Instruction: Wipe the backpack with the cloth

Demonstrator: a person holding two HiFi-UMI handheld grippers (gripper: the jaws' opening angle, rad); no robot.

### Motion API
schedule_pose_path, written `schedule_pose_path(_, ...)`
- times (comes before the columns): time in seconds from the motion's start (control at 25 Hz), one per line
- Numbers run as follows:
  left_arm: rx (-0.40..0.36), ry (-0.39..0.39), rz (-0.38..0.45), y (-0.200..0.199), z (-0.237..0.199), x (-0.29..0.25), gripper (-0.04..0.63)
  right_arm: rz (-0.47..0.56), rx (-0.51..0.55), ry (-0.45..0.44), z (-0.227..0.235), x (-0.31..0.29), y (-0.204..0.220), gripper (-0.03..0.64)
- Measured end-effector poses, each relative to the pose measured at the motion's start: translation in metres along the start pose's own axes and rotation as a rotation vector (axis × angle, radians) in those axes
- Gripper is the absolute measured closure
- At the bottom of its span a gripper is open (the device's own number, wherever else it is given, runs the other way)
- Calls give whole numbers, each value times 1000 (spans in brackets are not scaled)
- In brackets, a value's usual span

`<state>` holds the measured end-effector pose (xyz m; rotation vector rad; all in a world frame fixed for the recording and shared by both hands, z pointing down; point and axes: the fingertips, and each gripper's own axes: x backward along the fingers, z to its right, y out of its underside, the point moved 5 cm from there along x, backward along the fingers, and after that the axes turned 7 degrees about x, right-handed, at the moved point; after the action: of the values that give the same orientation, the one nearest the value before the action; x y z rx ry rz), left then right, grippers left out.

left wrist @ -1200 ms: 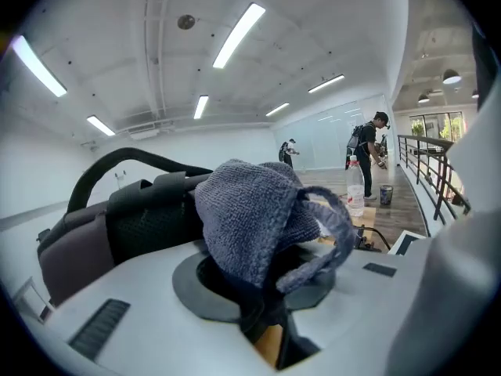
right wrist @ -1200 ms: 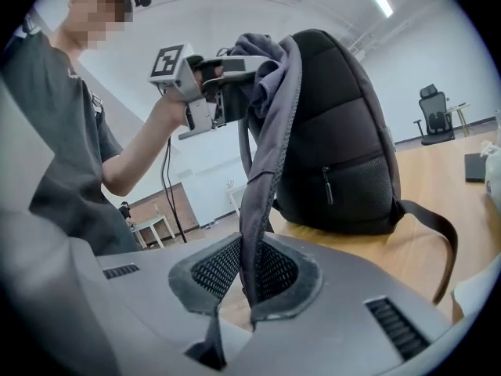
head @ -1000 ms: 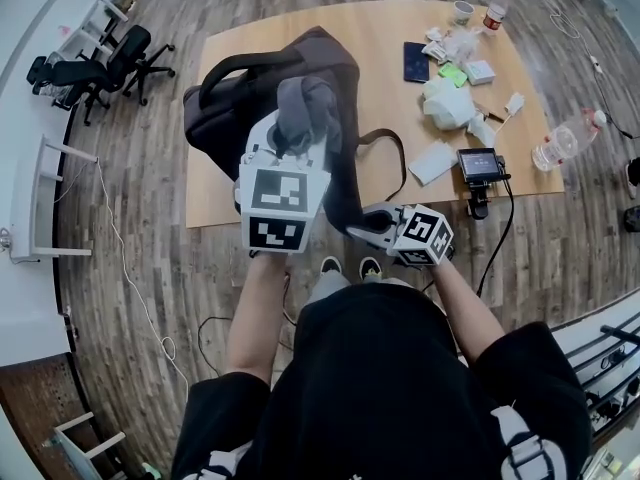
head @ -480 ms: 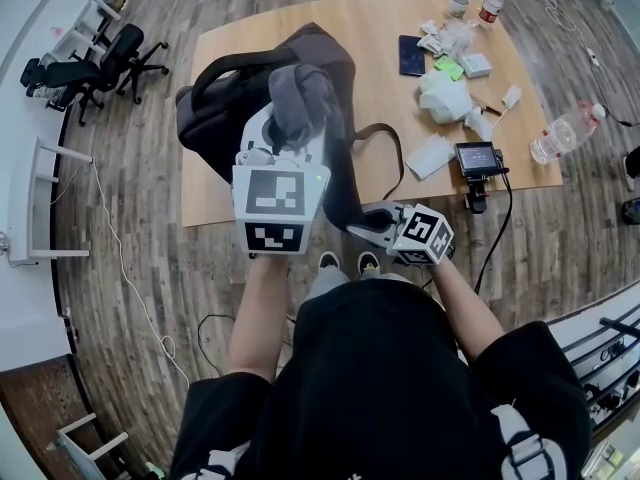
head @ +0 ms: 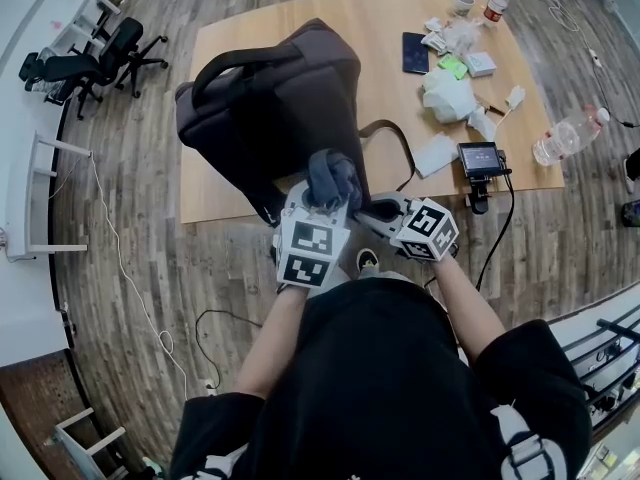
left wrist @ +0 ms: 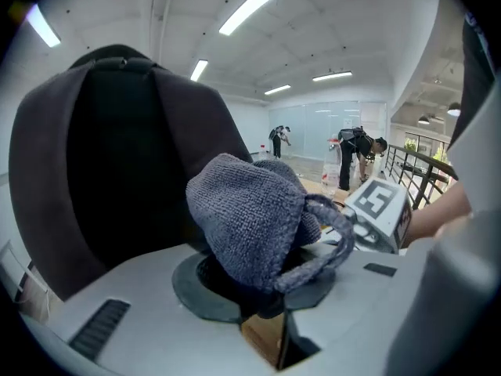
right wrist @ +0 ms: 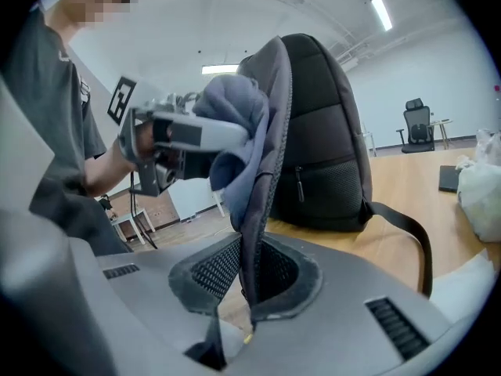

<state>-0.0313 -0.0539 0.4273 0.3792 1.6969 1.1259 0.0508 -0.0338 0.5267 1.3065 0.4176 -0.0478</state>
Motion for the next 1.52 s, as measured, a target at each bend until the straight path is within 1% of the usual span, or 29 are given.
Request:
schedule_pose_path(0.12, 17, 39, -80, 34, 12, -11, 497, 5, -11, 8, 4, -1, -1, 565)
schedule_pose_path(0.2, 25, 68, -112, 49, 21, -16, 497, 1, -11, 16, 6, -1, 0, 565)
schedule_pose_path(0.32, 26, 91, -125, 58, 28, -19, 497, -3, -5, 23, 9, 1, 1, 565)
schedule_pose_path(0.44, 8, 92, -114, 50, 22, -19, 497, -1, 6, 17, 9, 0, 0, 565)
schedule_pose_path(0.52, -9, 76, -93, 34, 12, -16, 497, -1, 25, 2, 5, -2, -2, 565)
schedule_pose_path(0.6, -28, 55, -48, 11, 1, -10, 497, 1, 43, -8, 1, -4, -4, 565)
schedule_pose_path(0.68, -57, 31, 19, -18, -12, -1, 497, 3, 57, -13, -2, -6, -4, 565)
schedule_pose_path(0.76, -78, -12, 105, -53, -27, 13, 497, 4, 66, -30, -8, -9, -4, 565)
schedule_pose_path(0.84, -83, -48, 184, -91, -43, 28, 497, 19, 75, -54, -15, -10, -7, 565)
schedule_pose_path(0.88, -86, -58, 208, -108, -48, 35, 497, 31, 78, -63, -18, -11, -9, 565)
schedule_pose_path(0.96, -104, -72, 234, -133, -51, 43, 497, 46, 86, -75, -23, -14, -14, 565)
schedule_pose_path(1.08, -143, -99, 252, -148, -46, 45, 497, 31, 116, -76, -25, -17, -15, 565)
schedule_pose_path(1.16, -170, -110, 243, -145, -41, 41, 497, 21, 118, -71, -24, -16, -13, 565)
schedule_pose_path(1.24, -177, -90, 209, -130, -33, 32, 497, 13, 102, -52, -20, -14, -9, 565)
schedule_pose_path(1.36, -148, -43, 113, -83, -18, 13, 497, -1, 82, -2, -11, -11, -1, 565)
schedule_pose_path(1.52, -121, 20, -41, -12, 5, -12, 497, -14, 64, 42, 0, -7, 1, 565)
